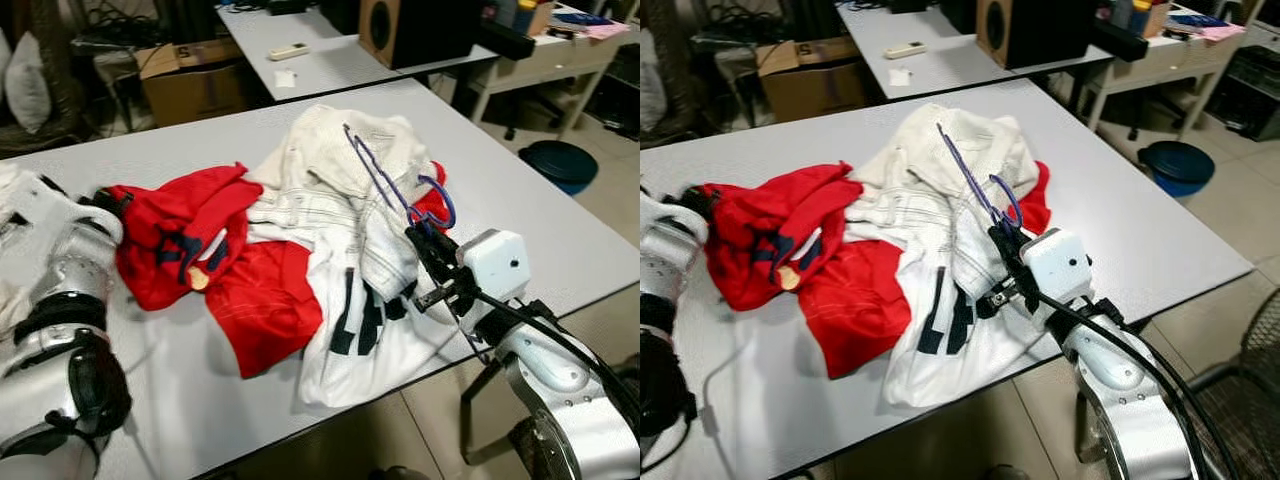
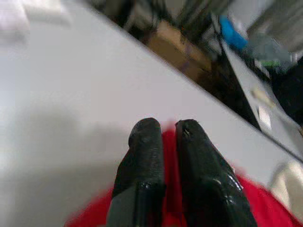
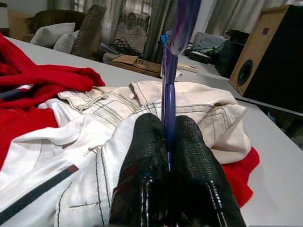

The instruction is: Hang hanger

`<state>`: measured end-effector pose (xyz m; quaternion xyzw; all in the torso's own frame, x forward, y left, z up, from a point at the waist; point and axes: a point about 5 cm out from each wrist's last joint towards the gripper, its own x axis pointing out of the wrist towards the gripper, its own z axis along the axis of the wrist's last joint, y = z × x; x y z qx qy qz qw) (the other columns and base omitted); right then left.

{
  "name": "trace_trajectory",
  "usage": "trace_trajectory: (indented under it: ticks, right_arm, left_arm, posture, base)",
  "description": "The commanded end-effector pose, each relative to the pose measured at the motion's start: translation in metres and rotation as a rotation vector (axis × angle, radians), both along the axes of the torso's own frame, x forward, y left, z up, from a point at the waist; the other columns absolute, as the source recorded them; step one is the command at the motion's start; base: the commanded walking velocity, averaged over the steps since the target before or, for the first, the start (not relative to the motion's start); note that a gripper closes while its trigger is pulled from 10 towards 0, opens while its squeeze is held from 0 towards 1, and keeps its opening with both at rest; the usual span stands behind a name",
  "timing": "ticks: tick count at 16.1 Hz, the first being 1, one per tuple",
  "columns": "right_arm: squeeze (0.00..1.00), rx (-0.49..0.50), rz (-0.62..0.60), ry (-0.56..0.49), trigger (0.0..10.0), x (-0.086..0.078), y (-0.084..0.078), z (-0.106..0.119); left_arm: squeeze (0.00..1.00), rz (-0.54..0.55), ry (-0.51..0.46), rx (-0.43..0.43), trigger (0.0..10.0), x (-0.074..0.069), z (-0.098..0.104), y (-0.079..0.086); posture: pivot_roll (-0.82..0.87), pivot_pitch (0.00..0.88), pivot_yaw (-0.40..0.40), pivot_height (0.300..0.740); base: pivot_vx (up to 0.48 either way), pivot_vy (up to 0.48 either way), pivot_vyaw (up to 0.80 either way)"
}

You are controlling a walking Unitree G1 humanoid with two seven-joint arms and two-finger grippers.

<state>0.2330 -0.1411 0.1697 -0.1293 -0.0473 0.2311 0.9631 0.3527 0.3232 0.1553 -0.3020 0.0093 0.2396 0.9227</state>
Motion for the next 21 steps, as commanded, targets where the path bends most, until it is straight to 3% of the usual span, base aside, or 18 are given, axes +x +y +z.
trace_trajectory:
  ticks: [1,4,5,6,7,8,9,10,12,13,15,17,20,21]
  right_arm:
    - [0.0,0.003,0.019,-0.001,10.0,-0.001,0.004,0.0]
    - [0.0,0.008,0.024,0.006,10.0,-0.003,0.004,-0.001]
    - [0.0,0.009,0.026,0.01,10.0,-0.003,0.004,-0.002]
    - [0.0,0.011,0.03,0.014,10.0,-0.004,0.004,-0.002]
    - [0.0,0.011,0.04,0.022,10.0,-0.004,0.005,-0.003]
    - [0.0,0.01,0.043,0.024,10.0,-0.004,0.006,-0.003]
    - [0.0,0.01,0.057,0.032,10.0,-0.004,0.008,-0.004]
    - [0.0,0.011,0.061,0.034,10.0,-0.004,0.008,-0.005]
    - [0.0,0.008,0.074,0.043,10.0,-0.005,0.01,-0.007]
    - [0.0,0.007,0.076,0.048,10.0,-0.006,0.011,-0.008]
    - [0.0,0.004,0.078,0.052,10.0,-0.008,0.011,-0.009]
    - [0.0,0.003,0.077,0.054,10.0,-0.009,0.01,-0.009]
    - [0.0,0.004,0.076,0.054,10.0,-0.01,0.009,-0.008]
    - [0.0,0.003,0.078,0.055,10.0,-0.01,0.009,-0.008]
  left_arm:
    - [1.0,0.053,-0.06,0.071,10.0,-0.003,0.021,0.019]
    - [1.0,0.067,-0.103,0.155,10.0,-0.006,0.044,0.034]
    - [1.0,-0.012,-0.077,0.266,10.0,-0.003,0.048,0.03]
    - [1.0,-0.218,-0.096,0.404,10.0,0.006,0.052,0.009]
    - [0.0,-0.521,-0.097,0.545,10.0,0.012,0.046,-0.023]
    - [0.0,-0.62,-0.094,0.579,10.0,0.012,0.042,-0.033]
    - [0.0,-0.869,-0.083,0.645,10.0,0.008,0.028,-0.061]
    - [0.0,-0.907,-0.075,0.661,10.0,0.006,0.024,-0.065]
    - [0.0,-1.125,0.014,0.738,10.0,-0.005,0.002,-0.087]
    - [0.0,-1.188,0.067,0.771,10.0,-0.01,-0.007,-0.089]
    - [0.0,-1.21,0.152,0.864,10.0,-0.013,-0.016,-0.085]
    - [0.0,-1.134,0.248,0.979,10.0,-0.012,-0.022,-0.078]
    - [0.0,-1.018,0.224,1.018,10.0,-0.007,-0.016,-0.077]
    - [0.0,-0.934,0.203,1.045,10.0,-0.004,-0.012,-0.073]
  posture:
    - [-0.02,0.0,0.066,0.74]
    - [-0.01,0.0,0.066,0.74]
    - [-0.01,0.0,0.065,0.74]
    - [0.0,0.0,0.063,0.74]
    - [0.0,0.0,0.059,0.74]
    - [0.0,0.0,0.059,0.74]
    - [0.01,0.0,0.059,0.74]
    - [0.01,0.0,0.059,0.74]
    - [0.01,0.0,0.069,0.74]
    - [0.01,0.0,0.071,0.74]
    - [0.0,0.0,0.075,0.74]
    - [0.0,0.0,0.076,0.74]
    - [0.0,0.0,0.071,0.74]
    - [0.0,0.0,0.07,0.74]
  base:
    - [0.0,0.0,0.0]
    - [0.0,0.0,0.0]
    - [0.0,0.0,0.0]
    - [0.0,0.0,0.0]
    - [0.0,0.0,0.0]
    - [0.0,0.0,0.0]
    - [0.0,0.0,0.0]
    - [0.0,0.0,0.0]
    - [0.0,0.0,0.0]
    - [0.0,0.0,0.0]
    - [0.0,0.0,0.0]
    - [0.0,0.0,0.0]
    - [0.0,0.0,0.0]
    - [0.0,0.0,0.0]
